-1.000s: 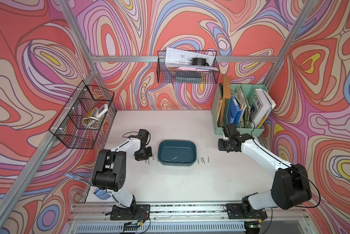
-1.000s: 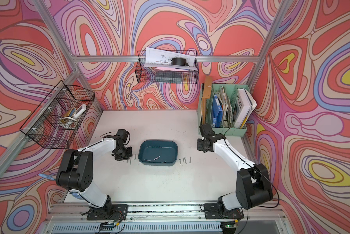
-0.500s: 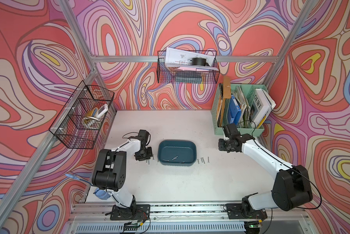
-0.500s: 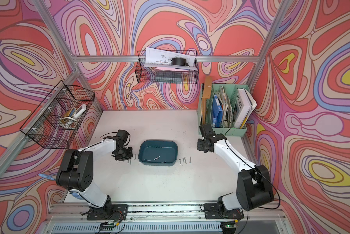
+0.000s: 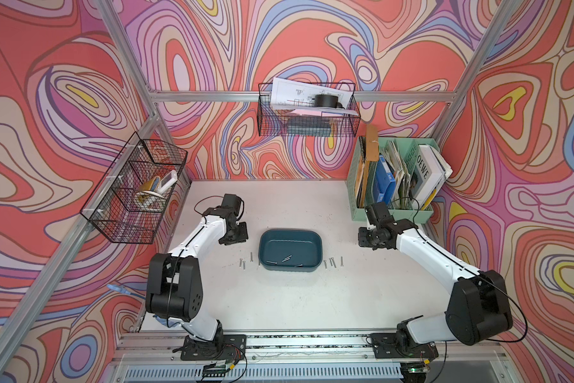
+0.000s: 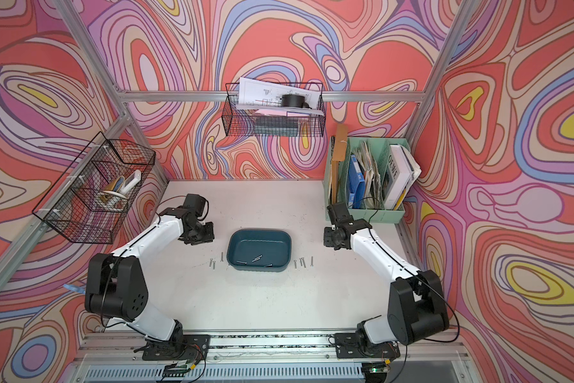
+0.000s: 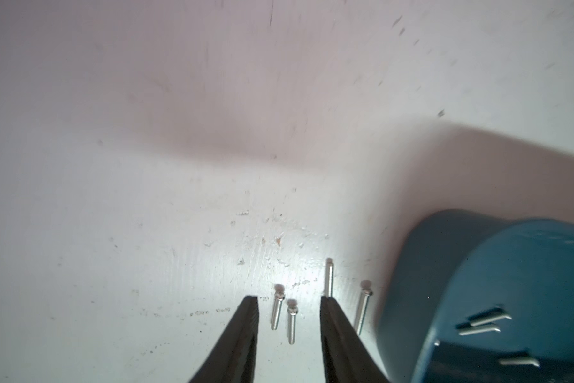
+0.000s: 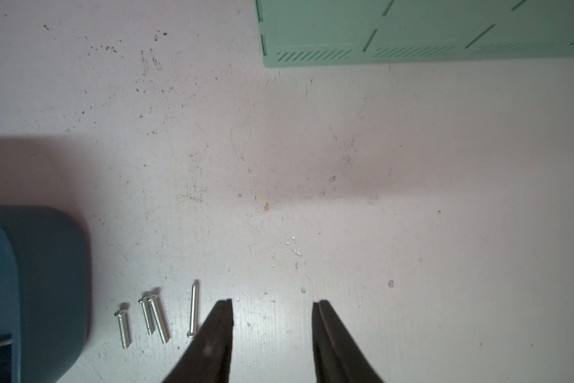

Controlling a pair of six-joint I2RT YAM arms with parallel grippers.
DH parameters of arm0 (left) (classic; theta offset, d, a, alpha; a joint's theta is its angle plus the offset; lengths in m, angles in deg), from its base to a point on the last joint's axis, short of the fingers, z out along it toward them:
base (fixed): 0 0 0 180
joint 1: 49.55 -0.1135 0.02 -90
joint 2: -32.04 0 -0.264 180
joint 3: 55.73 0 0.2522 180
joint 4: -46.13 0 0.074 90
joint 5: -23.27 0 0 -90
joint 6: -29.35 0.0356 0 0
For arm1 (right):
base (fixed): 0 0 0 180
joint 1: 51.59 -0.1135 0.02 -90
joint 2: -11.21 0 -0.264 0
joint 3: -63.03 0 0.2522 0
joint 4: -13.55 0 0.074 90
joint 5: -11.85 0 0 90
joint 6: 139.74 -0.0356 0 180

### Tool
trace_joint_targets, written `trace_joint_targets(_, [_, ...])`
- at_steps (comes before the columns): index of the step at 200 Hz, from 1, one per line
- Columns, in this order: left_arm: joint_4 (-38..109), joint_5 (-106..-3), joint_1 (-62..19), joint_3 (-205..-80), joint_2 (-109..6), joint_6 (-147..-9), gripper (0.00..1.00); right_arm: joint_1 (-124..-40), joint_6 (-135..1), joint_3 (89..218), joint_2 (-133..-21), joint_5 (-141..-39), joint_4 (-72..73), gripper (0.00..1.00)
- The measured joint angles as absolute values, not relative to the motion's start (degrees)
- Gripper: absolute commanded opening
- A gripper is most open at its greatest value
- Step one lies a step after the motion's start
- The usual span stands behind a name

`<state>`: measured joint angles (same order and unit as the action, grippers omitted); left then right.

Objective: Take out the screws from the storage box
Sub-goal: Place the screw at the center of the board, then pick up the screw from the storage box.

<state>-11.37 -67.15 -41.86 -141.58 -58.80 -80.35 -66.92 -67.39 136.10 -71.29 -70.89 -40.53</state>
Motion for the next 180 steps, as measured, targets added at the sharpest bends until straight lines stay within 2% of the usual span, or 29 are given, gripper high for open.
trace_joint_targets(14, [-12.8, -67.9, -40.7, -145.7, -57.1, -77.8, 0.44, -66.9, -67.4, 136.1, -71.3, -70.9, -40.5, 0.42])
trace_joint_targets(31, [-14.7, -68.3, -36.1, -150.2, -56.3, -74.4, 0.46, -66.9, -67.3, 136.1, -71.3, -71.1, -40.5, 0.41])
trace_joint_targets(65, [-18.0, -67.6, -21.4, -157.7, -63.2, -69.2, 0.39, -66.9, -67.3, 136.1, -71.5, -71.5, -40.4, 0.41])
trace_joint_targets(83, [-18.7, -66.6, -15.9, -158.5, -68.6, -67.4, 0.39, -66.9, -67.4, 136.1, -71.5, -71.6, -40.4, 0.41])
trace_joint_targets(100, [-19.4, -65.2, -14.3, -158.0, -72.3, -66.5, 0.42, -66.9, -67.3, 136.1, -71.5, -71.6, -40.5, 0.41])
trace_joint_targets(134, [-20.7, -64.4, -13.8, -157.4, -75.0, -64.8, 0.40, -66.9, -67.3, 136.1, -71.5, -71.5, -40.5, 0.41])
trace_joint_targets(180, [-20.6, -64.0, -11.9, -155.3, -77.1, -63.3, 0.44, -66.9, -67.3, 136.1, -71.5, -71.5, -40.5, 0.41])
